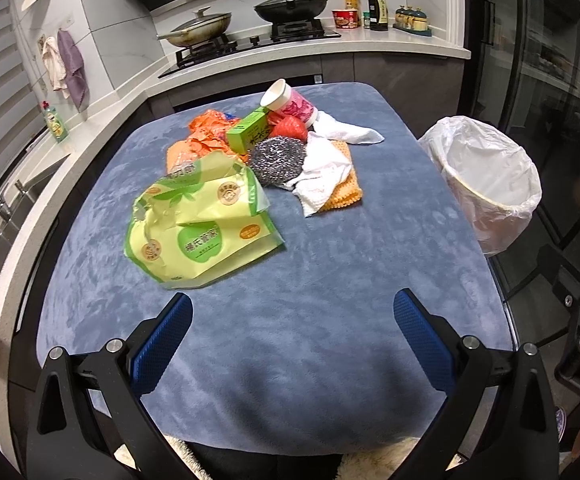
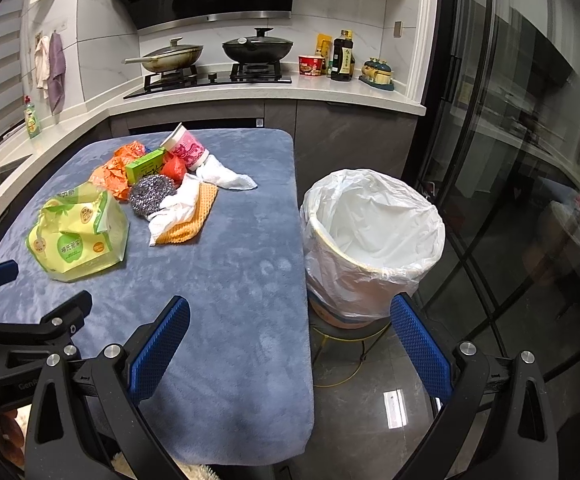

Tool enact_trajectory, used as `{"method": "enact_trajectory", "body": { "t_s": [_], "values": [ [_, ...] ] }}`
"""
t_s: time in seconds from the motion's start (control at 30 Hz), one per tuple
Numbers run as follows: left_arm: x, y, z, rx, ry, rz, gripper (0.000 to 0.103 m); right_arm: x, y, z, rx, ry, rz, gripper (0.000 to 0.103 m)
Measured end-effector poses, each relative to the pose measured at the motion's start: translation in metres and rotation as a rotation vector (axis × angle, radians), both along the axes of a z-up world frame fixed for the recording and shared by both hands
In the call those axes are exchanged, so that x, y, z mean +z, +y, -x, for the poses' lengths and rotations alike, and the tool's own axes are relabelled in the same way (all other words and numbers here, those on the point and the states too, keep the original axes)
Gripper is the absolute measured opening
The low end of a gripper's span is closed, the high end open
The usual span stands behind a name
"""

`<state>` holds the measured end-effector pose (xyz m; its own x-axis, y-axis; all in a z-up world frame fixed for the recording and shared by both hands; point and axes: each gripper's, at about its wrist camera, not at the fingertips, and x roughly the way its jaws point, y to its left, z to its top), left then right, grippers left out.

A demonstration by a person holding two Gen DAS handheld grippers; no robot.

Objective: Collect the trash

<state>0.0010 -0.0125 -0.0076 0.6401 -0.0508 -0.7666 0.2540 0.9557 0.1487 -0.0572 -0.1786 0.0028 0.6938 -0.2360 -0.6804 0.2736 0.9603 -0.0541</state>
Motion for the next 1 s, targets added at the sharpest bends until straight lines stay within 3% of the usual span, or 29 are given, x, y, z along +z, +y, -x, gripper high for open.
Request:
{"method": "enact_trajectory", "body": {
  "t_s": [0.33,0.57,1.0],
  "values": [
    [-0.007,-0.004,-0.011,-0.054,0.039,0.021,0.096,0.001,-0.003,-0.01,-0.041,-0.002,0.012,0.096],
    [-0.014,0.013,-0.03,-0.052,0.066,0.077,0.096,-0.003,0.002,-0.028,-0.05,0.002,0.017,0.096],
    [-0.028,0.101,-0.112,0.127,0.075,0.137,0.096,-0.032,0.041,-0.126,0.039,0.018,-0.086,0.096]
  ]
}}
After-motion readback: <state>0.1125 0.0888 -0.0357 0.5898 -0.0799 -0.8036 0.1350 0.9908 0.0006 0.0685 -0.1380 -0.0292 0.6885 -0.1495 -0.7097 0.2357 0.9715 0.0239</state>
